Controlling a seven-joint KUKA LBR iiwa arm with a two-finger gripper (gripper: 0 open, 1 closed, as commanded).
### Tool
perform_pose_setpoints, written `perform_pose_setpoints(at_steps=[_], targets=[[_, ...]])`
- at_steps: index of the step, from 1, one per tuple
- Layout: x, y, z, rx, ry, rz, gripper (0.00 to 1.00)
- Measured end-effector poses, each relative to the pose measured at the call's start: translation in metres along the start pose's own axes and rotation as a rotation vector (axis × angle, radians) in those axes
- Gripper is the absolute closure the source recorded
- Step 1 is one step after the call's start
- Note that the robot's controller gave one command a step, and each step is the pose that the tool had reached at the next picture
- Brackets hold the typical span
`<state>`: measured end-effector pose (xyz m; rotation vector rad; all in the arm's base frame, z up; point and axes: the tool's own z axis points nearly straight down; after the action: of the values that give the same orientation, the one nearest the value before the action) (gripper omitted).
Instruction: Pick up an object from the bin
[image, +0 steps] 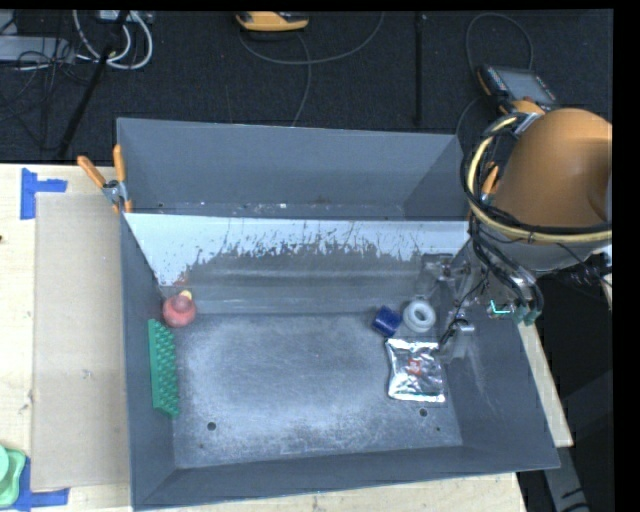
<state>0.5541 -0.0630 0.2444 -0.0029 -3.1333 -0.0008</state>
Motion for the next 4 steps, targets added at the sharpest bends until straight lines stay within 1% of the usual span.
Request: perform_pose_setpoints(at_steps=[1, 2, 3, 4], targets=[[0.026, -0.003, 0.15, -0.001, -0.001, -0.423, 0.0], [0.005, -0.036, 0.176, 0.003, -0.008, -0.686, 0.0], [0.053, -0.007, 0.176, 0.0, -0.003, -0.977, 0.0], [0.042, -0.012, 0.175, 0.004, -0.008, -1.195, 0.0]])
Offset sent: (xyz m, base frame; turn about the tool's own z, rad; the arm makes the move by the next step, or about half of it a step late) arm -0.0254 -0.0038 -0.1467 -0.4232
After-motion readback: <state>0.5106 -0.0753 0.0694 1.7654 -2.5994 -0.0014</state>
